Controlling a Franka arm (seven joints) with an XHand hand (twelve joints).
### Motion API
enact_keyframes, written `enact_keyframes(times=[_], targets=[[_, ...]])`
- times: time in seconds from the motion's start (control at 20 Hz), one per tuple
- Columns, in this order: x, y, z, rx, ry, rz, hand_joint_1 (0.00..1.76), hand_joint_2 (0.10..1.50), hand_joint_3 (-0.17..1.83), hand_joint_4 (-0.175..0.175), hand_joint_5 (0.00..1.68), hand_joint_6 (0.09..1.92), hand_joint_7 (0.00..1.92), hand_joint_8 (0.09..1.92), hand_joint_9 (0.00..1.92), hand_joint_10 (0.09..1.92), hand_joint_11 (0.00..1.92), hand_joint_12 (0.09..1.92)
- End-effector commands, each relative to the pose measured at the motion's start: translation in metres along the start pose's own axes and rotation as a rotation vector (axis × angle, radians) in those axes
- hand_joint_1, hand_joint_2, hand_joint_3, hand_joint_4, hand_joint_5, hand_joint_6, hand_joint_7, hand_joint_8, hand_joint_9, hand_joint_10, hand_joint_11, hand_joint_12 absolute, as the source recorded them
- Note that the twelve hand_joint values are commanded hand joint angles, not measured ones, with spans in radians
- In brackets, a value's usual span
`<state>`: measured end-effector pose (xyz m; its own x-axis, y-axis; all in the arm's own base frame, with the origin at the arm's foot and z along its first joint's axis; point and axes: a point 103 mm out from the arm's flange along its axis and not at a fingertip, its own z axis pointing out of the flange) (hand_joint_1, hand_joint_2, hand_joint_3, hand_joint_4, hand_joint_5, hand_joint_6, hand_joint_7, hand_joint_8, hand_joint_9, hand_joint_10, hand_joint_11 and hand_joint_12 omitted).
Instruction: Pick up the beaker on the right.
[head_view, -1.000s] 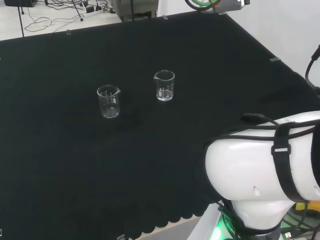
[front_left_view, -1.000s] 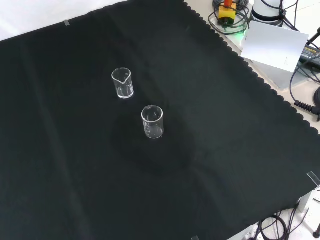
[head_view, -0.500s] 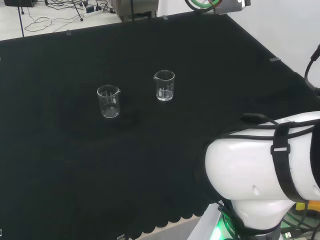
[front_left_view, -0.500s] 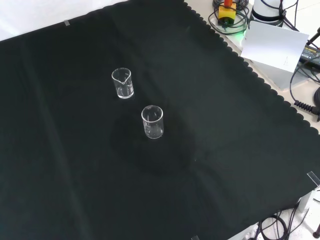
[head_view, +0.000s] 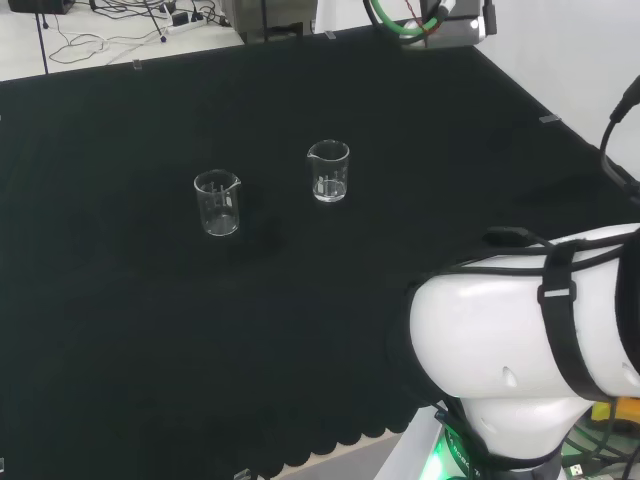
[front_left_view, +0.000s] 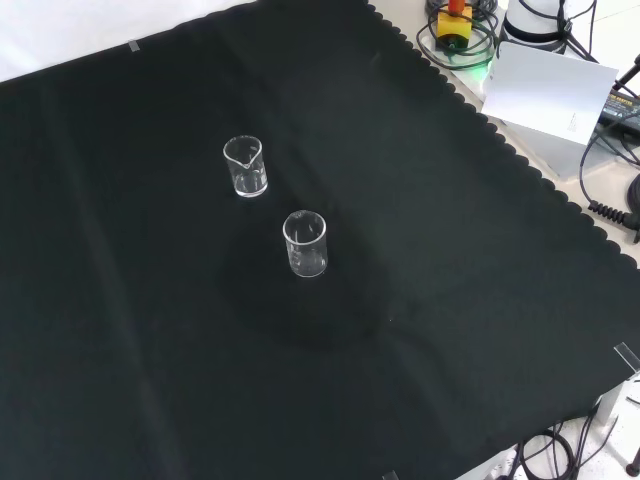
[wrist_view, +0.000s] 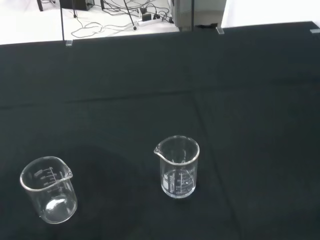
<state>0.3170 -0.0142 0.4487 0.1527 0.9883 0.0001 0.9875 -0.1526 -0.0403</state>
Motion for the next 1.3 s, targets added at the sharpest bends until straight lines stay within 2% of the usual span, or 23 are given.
enact_keyframes(times=[0.05,0.2,0.35,0.55,0.7,1.05,1.3], targets=[[-0.009,0.021,0.032,0.030,0.016,0.025,0.09,1.30,0.25,-0.021,0.32,0.09,0.06,0.53,0.14,0.66,0.00,1.22],[-0.012,0.042,0.052,0.051,0.026,0.016,0.10,1.29,0.24,-0.022,0.33,0.09,0.06,0.53,0.15,0.66,0.00,1.23],[-0.007,0.068,0.069,0.051,0.066,-0.028,0.16,1.27,0.23,-0.022,0.32,0.09,0.07,0.53,0.16,0.66,0.00,1.23],[-0.026,0.098,0.094,0.048,0.112,-0.052,0.32,1.18,0.19,-0.026,0.32,0.09,0.11,0.55,0.21,0.68,0.00,1.24],[-0.034,0.118,0.109,0.056,0.114,-0.070,0.40,1.14,0.18,-0.029,0.33,0.09,0.14,0.57,0.26,0.69,0.00,1.28],[-0.043,0.144,0.148,0.076,0.165,-0.109,0.52,1.01,0.15,-0.030,0.37,0.09,0.17,0.60,0.30,0.69,0.00,1.35],[-0.055,0.159,0.179,0.099,0.207,-0.108,0.64,0.94,0.14,-0.031,0.39,0.09,0.20,0.62,0.35,0.69,0.01,1.41]])
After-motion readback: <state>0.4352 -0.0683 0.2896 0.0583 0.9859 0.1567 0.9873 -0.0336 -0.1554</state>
